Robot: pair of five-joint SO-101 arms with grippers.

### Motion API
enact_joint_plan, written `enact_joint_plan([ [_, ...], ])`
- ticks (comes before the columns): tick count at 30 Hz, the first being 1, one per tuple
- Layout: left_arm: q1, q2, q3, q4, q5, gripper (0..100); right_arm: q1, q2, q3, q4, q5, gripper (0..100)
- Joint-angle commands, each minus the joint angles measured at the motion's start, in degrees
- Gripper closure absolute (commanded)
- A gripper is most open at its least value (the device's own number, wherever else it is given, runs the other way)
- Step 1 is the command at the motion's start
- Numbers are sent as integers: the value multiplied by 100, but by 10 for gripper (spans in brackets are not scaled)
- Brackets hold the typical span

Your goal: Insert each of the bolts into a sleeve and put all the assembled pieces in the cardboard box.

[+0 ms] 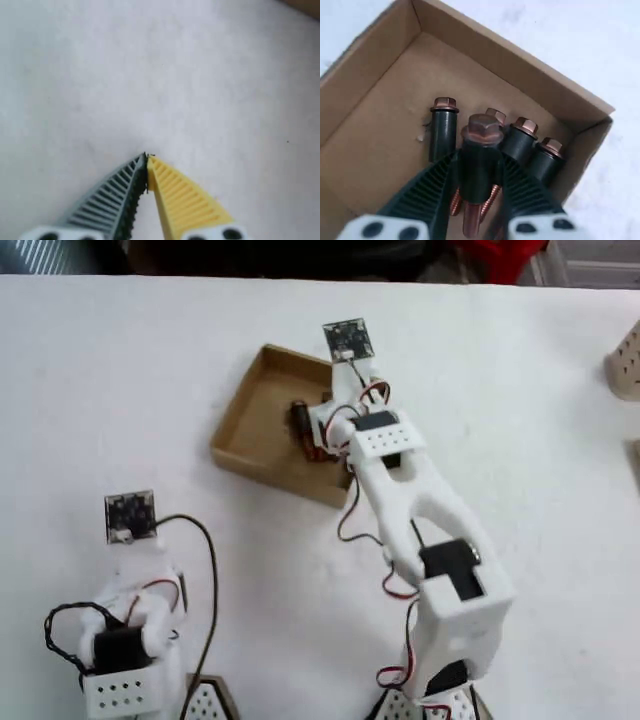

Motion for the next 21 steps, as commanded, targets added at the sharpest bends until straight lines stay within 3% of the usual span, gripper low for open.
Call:
enact_joint_plan([
  [1, -22, -13, 0, 26, -35, 977, 101, 277, -677, -22, -53, 981],
  [7, -22, -13, 0, 26, -35, 977, 101, 567, -958, 4, -53, 971],
  [15, -22, -13, 0, 26, -35, 977, 84, 549, -985, 400, -53, 711],
  [21, -22, -13, 0, 26, -35, 977, 154, -75, -941, 637, -53, 787],
])
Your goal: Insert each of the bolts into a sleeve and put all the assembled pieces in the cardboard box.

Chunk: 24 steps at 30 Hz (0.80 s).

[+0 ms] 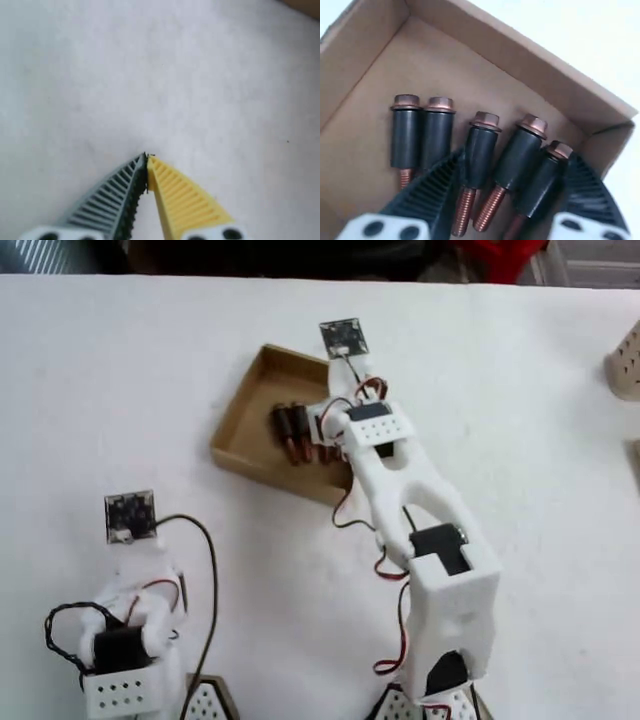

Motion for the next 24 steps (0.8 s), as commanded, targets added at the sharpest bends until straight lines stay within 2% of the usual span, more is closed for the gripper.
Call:
enact_joint_plan([
  [1, -22, -13, 0, 26, -35, 977, 145, -831, -220, 295, -53, 821],
  [5, -22, -13, 0, 26, -35, 977, 171, -1464, -220, 708, -53, 988],
  [8, -22, -13, 0, 26, -35, 977, 171, -1745, -211, 1235, -53, 953],
  [13, -4, -13, 0, 26, -35, 977, 312, -2202, -105, 1851, -53, 981],
  [24, -4, -13, 0, 26, -35, 977, 549, -5086, 2277, 1710, -18, 982],
])
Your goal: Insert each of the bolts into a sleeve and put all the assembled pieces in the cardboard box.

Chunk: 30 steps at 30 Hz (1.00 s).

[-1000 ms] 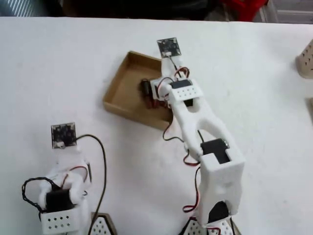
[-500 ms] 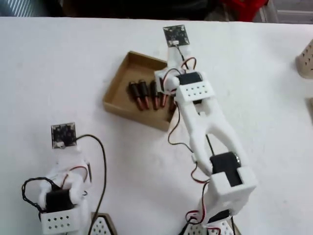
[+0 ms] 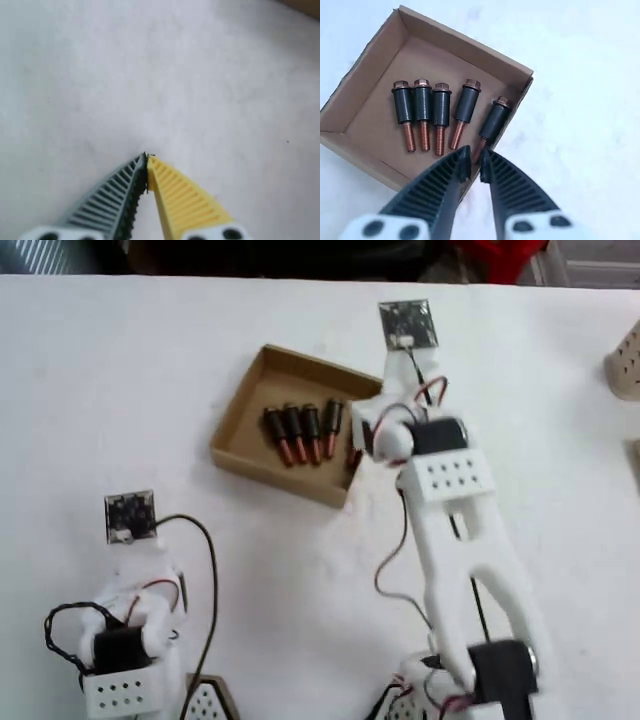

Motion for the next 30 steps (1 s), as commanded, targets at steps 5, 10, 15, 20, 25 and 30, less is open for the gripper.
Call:
enact_joint_plan([
  [5, -4, -13, 0, 26, -35, 977, 75, -2299, 1776, -75, -9, 982],
  [10, -4, -13, 0, 26, -35, 977, 374, -3829, 3086, -101, -9, 982],
  [15, -4, -13, 0, 26, -35, 977, 576, -5235, 4202, -101, -9, 981],
  [20, -4, -13, 0, 26, -35, 977, 576, -6457, 5292, -101, 0, 981],
  [25, 4, -13, 0, 26, -35, 977, 558, -7565, 6426, -101, 0, 981],
  [30, -31, -13, 0, 26, -18, 977, 576, -8549, 7534, -66, 0, 981],
])
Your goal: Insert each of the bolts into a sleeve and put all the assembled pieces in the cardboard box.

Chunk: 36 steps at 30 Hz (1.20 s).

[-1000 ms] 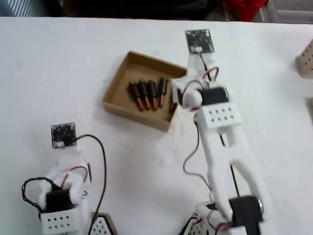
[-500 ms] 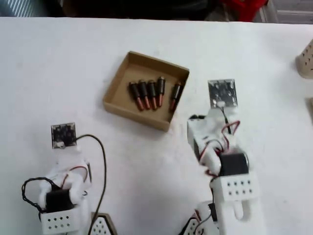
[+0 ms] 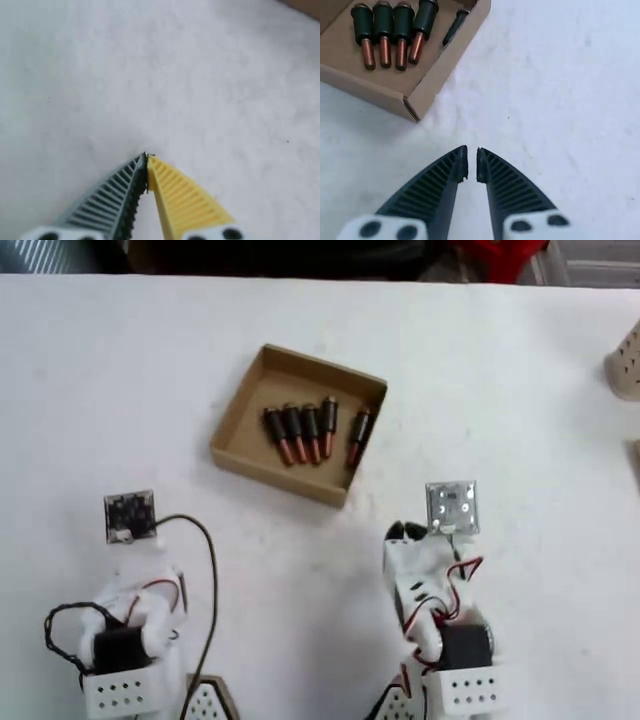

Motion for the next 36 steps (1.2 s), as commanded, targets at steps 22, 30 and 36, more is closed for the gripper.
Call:
enact_joint_plan([
  [22, -31, -13, 0, 26, -18, 977, -66, -365, 404, 1842, 730, 981],
  [30, -31, -13, 0, 26, -18, 977, -66, -365, 404, 1842, 730, 981],
  [36, -31, -13, 0, 26, -18, 977, -66, -365, 404, 1842, 730, 981],
])
